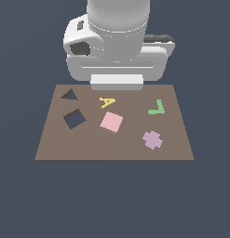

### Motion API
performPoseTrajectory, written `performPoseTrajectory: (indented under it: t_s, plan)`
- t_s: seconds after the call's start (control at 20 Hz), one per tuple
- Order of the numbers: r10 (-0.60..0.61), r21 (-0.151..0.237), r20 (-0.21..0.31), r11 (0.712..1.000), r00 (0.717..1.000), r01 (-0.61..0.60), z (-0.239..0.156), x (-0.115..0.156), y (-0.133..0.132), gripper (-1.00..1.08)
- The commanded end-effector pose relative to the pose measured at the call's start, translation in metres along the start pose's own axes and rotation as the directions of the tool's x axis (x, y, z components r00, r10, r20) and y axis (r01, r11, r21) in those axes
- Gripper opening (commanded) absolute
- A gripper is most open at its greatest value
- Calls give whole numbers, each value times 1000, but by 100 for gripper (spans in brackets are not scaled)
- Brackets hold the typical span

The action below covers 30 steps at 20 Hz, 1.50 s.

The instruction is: Insert a designated object into the corresponding slot on a board.

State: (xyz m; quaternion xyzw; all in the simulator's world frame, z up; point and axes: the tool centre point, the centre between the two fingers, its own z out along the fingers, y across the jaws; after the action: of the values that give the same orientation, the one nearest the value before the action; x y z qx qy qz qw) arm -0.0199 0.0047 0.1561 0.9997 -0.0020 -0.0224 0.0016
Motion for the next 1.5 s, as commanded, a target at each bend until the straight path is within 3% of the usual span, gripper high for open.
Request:
performPoseTrajectory:
  t_s: [0.0, 0.65, 1.1, 1.45]
  plan:
    - [0, 0, 0, 1000, 1000, 0, 0, 0, 0, 100]
    - [125, 4, -14, 992, 992, -125, 34, 17, 2, 100]
    - [308, 14, -34, 951, 951, -308, 85, 43, 9, 100]
    - [376, 19, -40, 927, 926, -375, 104, 53, 13, 100]
